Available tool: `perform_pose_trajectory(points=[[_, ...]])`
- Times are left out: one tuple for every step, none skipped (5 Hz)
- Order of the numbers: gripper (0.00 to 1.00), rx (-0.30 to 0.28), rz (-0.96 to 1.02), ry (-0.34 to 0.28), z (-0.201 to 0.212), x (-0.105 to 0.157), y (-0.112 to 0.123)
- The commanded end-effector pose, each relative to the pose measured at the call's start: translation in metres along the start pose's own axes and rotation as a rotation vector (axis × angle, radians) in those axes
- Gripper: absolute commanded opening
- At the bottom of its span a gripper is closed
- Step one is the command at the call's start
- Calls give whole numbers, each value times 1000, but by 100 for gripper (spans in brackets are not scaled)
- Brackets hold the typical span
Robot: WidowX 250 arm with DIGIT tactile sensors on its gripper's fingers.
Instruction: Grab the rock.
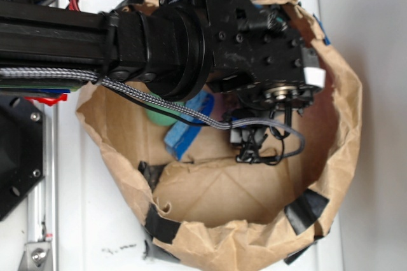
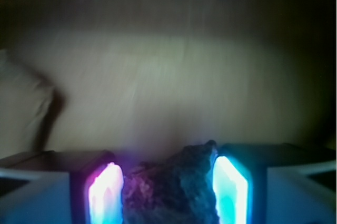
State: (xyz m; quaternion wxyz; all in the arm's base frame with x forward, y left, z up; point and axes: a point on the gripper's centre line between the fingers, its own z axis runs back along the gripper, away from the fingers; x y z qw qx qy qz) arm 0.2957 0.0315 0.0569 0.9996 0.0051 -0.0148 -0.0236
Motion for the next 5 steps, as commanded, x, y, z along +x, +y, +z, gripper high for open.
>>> perform_pose_trajectory(points=[[0, 11, 170, -29, 69, -4, -29], [0, 4, 192, -54, 82, -18, -30], [0, -16, 173, -84, 87, -28, -29], [0, -21, 182, -100, 88, -29, -27], [0, -24, 205, -93, 86, -27, -25]])
